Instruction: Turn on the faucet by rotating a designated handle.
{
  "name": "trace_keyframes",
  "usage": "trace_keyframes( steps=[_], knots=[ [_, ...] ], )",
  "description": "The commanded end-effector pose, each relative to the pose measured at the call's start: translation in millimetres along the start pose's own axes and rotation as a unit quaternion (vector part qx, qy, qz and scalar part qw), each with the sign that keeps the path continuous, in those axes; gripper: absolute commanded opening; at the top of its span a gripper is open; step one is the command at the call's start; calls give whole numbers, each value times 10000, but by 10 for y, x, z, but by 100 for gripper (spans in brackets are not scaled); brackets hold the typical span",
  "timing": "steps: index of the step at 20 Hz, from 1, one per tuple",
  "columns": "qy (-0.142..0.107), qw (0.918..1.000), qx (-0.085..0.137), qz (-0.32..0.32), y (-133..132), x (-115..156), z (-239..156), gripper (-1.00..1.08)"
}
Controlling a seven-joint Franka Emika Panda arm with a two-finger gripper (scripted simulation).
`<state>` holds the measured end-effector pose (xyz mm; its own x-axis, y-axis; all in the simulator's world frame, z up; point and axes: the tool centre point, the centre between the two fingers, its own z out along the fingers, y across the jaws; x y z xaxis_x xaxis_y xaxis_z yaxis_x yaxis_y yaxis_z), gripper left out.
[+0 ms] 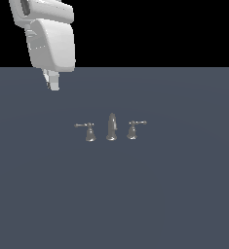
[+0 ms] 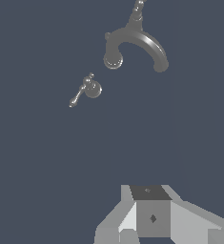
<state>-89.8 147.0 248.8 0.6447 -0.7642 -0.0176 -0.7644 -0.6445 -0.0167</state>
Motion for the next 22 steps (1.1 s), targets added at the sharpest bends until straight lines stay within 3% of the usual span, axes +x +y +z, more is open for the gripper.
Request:
trace_keyframes(
  steps=[1,12,22],
  knots=[
    [4,9998,5,210,-108,48,121,-100],
    [40,9936,-12,1129,-540,336,658,-100],
    [94,9774,-42,2113,-933,747,1231,-100]
  ],
)
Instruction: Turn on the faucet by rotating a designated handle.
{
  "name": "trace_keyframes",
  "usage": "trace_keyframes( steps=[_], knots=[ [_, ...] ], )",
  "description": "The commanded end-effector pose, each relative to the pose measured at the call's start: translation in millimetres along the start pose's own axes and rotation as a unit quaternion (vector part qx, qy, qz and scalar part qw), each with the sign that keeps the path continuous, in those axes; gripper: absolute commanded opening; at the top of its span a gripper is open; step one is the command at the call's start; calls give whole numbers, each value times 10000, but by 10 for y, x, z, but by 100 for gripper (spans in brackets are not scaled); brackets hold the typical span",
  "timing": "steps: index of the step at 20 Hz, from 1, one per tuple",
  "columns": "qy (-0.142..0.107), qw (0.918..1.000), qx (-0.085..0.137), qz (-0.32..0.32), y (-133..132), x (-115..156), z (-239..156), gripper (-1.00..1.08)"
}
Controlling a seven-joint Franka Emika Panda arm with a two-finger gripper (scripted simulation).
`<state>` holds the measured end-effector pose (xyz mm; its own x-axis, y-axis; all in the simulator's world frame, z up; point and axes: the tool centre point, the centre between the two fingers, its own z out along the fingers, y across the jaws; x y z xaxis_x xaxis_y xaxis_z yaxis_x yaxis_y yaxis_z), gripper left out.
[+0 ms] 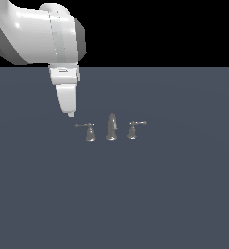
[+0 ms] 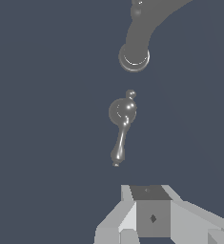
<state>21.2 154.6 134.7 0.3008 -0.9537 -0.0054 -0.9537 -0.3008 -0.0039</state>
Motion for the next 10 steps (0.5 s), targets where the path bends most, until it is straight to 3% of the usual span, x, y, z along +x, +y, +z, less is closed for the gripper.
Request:
trace_keyframes(
  steps=[1,10],
  knots=[
    [19,9997,-3,247,-125,68,139,-100],
    [38,9961,-15,876,-431,270,483,-100]
  ],
)
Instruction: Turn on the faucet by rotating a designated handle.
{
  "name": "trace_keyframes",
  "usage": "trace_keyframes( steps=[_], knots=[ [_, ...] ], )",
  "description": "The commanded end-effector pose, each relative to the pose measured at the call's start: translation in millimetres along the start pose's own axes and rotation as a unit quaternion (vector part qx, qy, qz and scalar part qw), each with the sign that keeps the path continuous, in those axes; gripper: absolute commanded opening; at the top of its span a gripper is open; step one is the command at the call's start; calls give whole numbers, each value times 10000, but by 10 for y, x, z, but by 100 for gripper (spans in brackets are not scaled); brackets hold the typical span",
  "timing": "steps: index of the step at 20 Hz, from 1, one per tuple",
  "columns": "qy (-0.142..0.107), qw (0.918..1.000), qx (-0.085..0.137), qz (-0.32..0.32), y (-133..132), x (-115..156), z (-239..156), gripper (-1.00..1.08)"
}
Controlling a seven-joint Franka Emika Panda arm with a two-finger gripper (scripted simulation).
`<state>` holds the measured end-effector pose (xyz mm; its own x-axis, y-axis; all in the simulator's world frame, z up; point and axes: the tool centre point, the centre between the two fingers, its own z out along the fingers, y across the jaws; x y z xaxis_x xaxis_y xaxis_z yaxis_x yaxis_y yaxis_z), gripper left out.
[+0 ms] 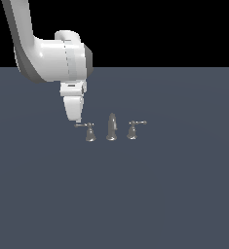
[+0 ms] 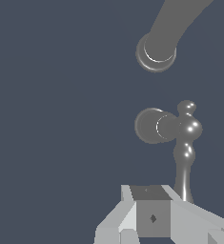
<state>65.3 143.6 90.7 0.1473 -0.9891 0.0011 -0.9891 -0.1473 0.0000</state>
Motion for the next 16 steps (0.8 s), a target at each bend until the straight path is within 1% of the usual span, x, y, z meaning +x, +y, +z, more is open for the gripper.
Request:
trace_keyframes(
  steps=[1,6,12,16],
  knots=[
    [3,9999,2,132,-71,35,66,-100],
    [0,9996,0,267,-142,73,134,-100],
    [-1,9996,0,285,-153,77,144,-100],
    [-1,9996,0,285,-68,32,142,-100]
  ],
)
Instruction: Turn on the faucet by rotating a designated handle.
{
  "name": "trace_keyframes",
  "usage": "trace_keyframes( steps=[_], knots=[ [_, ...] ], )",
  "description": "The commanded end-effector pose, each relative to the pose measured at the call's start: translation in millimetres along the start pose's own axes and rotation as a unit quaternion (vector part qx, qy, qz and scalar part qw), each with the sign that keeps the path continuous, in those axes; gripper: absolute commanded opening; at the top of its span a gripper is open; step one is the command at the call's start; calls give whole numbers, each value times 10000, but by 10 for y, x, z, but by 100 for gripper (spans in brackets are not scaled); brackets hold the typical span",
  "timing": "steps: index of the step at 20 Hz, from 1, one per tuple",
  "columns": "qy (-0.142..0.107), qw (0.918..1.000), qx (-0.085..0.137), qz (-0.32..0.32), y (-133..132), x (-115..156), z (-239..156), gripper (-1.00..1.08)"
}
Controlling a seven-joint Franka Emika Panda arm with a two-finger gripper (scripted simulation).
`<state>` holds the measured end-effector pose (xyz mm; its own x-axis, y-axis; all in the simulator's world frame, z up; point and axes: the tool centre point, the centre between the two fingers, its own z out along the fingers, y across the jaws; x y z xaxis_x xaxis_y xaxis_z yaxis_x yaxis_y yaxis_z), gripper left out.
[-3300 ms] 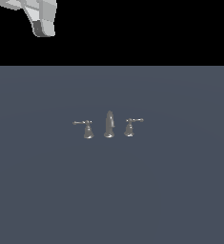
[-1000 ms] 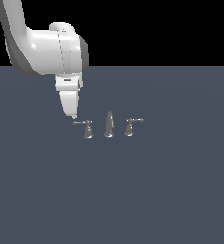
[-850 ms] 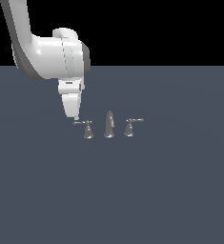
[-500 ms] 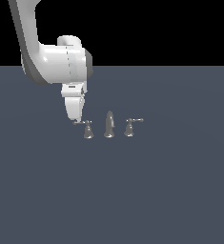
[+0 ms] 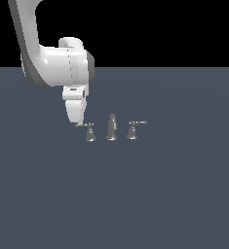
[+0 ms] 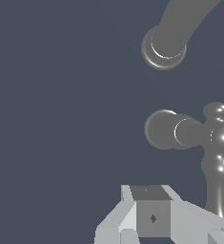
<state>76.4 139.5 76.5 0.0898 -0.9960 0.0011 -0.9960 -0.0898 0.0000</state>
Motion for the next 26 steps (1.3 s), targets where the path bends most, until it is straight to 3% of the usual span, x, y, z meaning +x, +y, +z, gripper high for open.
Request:
trace_keyframes(
  steps=[1,10,11,26],
  knots=[
    [-1,10000,0,-4,64,-38,-1,-100],
    [-4,10000,0,-2,302,-157,-1,-100],
    [1,10000,33,45,236,-82,-2,-100],
    [-5,10000,4,5,700,-35,-2,-100]
  ],
)
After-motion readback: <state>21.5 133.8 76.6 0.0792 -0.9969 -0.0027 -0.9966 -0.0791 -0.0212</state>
